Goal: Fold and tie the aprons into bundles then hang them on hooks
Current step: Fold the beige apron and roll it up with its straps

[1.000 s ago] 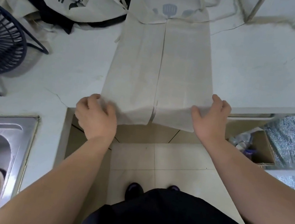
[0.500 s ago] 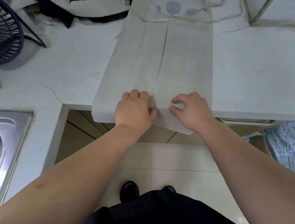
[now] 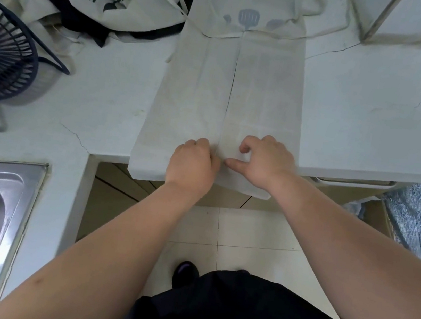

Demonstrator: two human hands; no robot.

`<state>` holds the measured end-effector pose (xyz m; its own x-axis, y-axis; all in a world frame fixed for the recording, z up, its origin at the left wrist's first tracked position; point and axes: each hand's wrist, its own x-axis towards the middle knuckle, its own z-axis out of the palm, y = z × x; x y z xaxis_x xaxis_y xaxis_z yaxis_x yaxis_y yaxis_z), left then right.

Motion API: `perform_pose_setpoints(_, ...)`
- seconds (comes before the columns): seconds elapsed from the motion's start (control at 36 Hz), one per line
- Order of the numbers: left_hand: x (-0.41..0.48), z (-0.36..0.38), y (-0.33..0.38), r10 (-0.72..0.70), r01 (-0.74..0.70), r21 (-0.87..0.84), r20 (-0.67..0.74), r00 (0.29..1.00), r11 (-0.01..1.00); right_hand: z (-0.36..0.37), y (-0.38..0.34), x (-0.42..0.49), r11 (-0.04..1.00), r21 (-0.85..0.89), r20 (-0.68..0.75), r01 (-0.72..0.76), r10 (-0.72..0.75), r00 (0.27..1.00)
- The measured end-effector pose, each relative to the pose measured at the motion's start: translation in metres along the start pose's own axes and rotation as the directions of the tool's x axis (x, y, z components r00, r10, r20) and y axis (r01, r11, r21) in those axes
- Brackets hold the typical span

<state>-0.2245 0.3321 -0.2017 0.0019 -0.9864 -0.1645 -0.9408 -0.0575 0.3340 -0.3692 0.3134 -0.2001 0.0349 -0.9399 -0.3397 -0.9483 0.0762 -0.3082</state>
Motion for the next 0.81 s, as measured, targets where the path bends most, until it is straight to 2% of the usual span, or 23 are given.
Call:
perform_pose_setpoints(0.08, -0.002, 0.002, -0.002, 0.074, -0.074, 0.015, -0.036, 0.997, 0.997, 0.000, 0.001, 0.000, 1.000, 0.005, -0.003, 0.001, -0.001, 1.000)
perform_pose_setpoints(0.17, -0.003, 0.003, -0.010, 0.084, -0.082, 0.058, -0.025, 0.996, 0.995, 0.002, 0.001, -0.001, 1.000, -0.005, -0.002, -0.005, 0.005, 1.000)
perform_pose_setpoints(0.22, -0.003, 0.002, -0.017, 0.102, -0.102, -0.002, 0.015, 0.995, 0.995, 0.002, 0.001, -0.001, 1.000, -0.009, -0.017, -0.018, 0.018, 1.000)
perform_pose_setpoints(0.28, -0.004, 0.000, -0.025, 0.103, -0.102, -0.145, 0.000, 0.995, 0.984, 0.000, 0.000, -0.002, 0.999, 0.017, -0.028, -0.035, 0.035, 0.999)
perform_pose_setpoints(0.33, -0.004, -0.001, -0.035, 0.047, -0.064, -0.264, -0.072, 0.996, 0.962, 0.003, 0.003, -0.005, 0.995, 0.095, -0.057, -0.032, 0.037, 0.998)
perform_pose_setpoints(0.42, -0.006, -0.003, -0.046, -0.051, 0.006, -0.270, -0.161, 0.986, 0.963, 0.010, 0.009, -0.014, 0.941, 0.337, -0.236, 0.032, 0.052, 0.971)
perform_pose_setpoints(0.5, -0.011, -0.006, -0.053, -0.156, 0.057, -0.309, -0.307, 0.939, 0.949, 0.014, 0.015, -0.028, 0.863, 0.505, -0.408, 0.023, 0.215, 0.887)
perform_pose_setpoints(0.56, -0.013, -0.010, -0.058, -0.285, 0.105, -0.436, -0.371, 0.884, 0.894, 0.013, 0.020, -0.033, 0.828, 0.559, -0.432, -0.039, 0.331, 0.839)
perform_pose_setpoints(0.61, -0.012, -0.015, -0.065, -0.460, 0.232, -0.533, -0.345, 0.818, 0.814, 0.014, 0.027, -0.034, 0.763, 0.632, -0.379, -0.136, 0.456, 0.805)
perform_pose_setpoints(0.69, -0.008, -0.020, -0.073, -0.667, 0.477, -0.571, -0.175, 0.724, 0.668, 0.014, 0.035, -0.034, 0.578, 0.765, -0.174, -0.285, 0.611, 0.772)
perform_pose_setpoints(0.75, -0.007, -0.021, -0.073, -0.744, 0.530, -0.666, -0.057, 0.665, 0.525, 0.017, 0.037, -0.036, 0.435, 0.848, -0.040, -0.303, 0.622, 0.782)
perform_pose_setpoints(0.81, -0.004, -0.018, -0.076, -0.804, 0.560, -0.743, 0.050, 0.592, 0.367, 0.020, 0.040, -0.036, 0.330, 0.896, 0.035, -0.296, 0.614, 0.789)
